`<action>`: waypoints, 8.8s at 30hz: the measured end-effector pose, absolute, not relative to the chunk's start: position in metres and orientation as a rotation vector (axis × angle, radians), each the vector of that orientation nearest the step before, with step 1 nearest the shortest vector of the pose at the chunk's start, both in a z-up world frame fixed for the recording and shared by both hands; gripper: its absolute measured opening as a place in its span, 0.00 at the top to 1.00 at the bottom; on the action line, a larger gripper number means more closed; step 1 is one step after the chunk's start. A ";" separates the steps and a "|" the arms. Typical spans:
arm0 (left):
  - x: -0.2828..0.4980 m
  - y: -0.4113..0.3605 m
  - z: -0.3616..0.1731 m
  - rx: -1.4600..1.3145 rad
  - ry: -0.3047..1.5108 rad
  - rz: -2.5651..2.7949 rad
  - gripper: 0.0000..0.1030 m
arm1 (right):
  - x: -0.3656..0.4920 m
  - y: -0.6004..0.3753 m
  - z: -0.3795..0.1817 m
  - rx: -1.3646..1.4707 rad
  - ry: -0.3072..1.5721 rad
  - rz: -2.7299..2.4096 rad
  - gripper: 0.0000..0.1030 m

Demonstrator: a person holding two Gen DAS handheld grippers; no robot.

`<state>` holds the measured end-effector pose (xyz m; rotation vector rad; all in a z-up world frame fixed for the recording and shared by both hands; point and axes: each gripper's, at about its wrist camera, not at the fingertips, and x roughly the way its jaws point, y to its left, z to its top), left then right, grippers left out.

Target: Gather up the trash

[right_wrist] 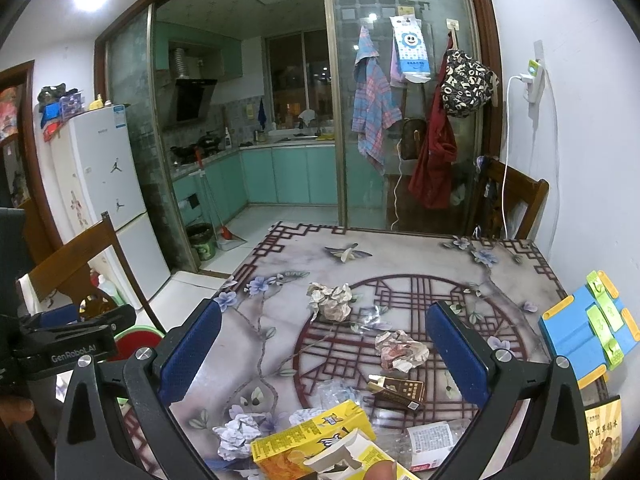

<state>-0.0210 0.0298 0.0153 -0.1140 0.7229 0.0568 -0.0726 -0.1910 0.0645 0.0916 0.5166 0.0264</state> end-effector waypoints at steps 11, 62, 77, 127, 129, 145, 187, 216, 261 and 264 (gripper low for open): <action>-0.019 0.029 0.015 -0.110 0.726 0.053 0.00 | -0.070 -0.193 0.063 0.087 0.520 0.029 0.00; 0.010 -0.030 -0.156 -0.106 1.216 -0.377 0.58 | -0.087 -0.256 -0.057 0.089 0.981 0.102 0.01; 0.015 0.004 -0.133 -0.146 1.164 -0.358 0.70 | -0.087 -0.255 -0.135 0.027 1.114 0.141 0.62; 0.101 0.326 -0.142 -0.108 1.086 -0.023 0.63 | 0.132 0.189 -0.127 0.186 1.067 0.534 0.61; 0.103 0.329 -0.141 -0.110 1.079 -0.016 0.53 | 0.131 0.189 -0.125 0.176 1.063 0.519 0.60; 0.092 0.276 -0.116 -0.117 1.021 -0.131 0.28 | 0.065 0.104 -0.068 0.143 0.979 0.338 0.49; 0.005 -0.123 -0.146 0.100 1.297 -0.714 0.66 | -0.045 -0.337 -0.172 0.936 0.947 -0.149 0.43; 0.027 0.059 -0.061 -0.146 1.005 -0.485 0.66 | -0.015 -0.197 -0.025 0.590 0.747 0.040 0.43; 0.091 0.339 -0.141 -0.227 1.140 -0.106 0.66 | 0.135 0.180 -0.123 0.351 1.086 0.389 0.42; 0.094 0.342 -0.140 -0.224 1.131 -0.098 0.65 | 0.139 0.187 -0.123 0.333 1.091 0.400 0.42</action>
